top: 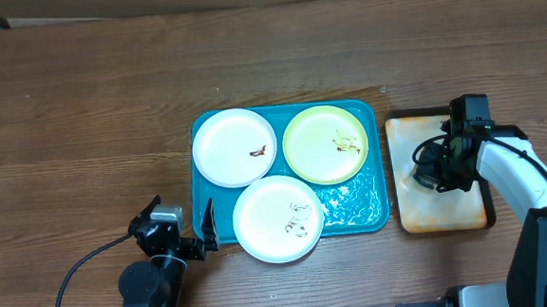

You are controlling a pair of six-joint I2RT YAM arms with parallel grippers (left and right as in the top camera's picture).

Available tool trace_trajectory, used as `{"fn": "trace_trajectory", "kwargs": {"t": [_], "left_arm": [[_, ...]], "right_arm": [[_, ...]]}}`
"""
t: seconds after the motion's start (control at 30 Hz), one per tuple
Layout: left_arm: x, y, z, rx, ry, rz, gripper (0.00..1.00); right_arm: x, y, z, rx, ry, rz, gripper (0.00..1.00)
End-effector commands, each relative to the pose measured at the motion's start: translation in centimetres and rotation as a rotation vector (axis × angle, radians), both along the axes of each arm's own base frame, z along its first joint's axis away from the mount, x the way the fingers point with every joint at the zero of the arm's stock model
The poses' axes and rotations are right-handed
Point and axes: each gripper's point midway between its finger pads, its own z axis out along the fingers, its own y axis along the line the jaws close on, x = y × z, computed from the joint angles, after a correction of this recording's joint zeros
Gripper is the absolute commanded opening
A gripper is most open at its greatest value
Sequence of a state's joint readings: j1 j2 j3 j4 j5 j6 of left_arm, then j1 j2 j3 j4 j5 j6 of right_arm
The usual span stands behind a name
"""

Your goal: Clean dirty plates on tray and stack at the side

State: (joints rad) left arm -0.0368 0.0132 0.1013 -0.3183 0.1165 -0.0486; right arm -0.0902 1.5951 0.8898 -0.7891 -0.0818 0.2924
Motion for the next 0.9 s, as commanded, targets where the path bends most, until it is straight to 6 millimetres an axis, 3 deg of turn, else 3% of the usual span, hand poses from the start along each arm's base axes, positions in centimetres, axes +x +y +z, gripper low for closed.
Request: {"fn": "trace_trajectory", "kwargs": {"t": [0.0, 0.2, 0.57, 0.73, 0.87], "left_arm": [[0.0, 0.0, 0.0, 0.01, -0.008, -0.003, 1.0], [0.0, 0.0, 0.0, 0.01, -0.008, -0.003, 1.0], [0.0, 0.0, 0.0, 0.01, -0.008, -0.003, 1.0], [0.0, 0.0, 0.0, 0.01, -0.008, -0.003, 1.0], [0.0, 0.0, 0.0, 0.01, -0.008, -0.003, 1.0]], "right_arm": [[-0.1, -0.7, 0.0, -0.037, 0.001, -0.022, 0.57], [0.5, -0.7, 0.4, -0.035, -0.017, -0.022, 0.77], [4.5, -1.1, 1.4, -0.047, -0.161, -0.025, 0.85], [4.2, -1.1, 0.3, -0.048, -0.124, -0.028, 0.89], [3.0, -3.7, 0.1, -0.18, -0.073, -0.143, 0.89]]}}
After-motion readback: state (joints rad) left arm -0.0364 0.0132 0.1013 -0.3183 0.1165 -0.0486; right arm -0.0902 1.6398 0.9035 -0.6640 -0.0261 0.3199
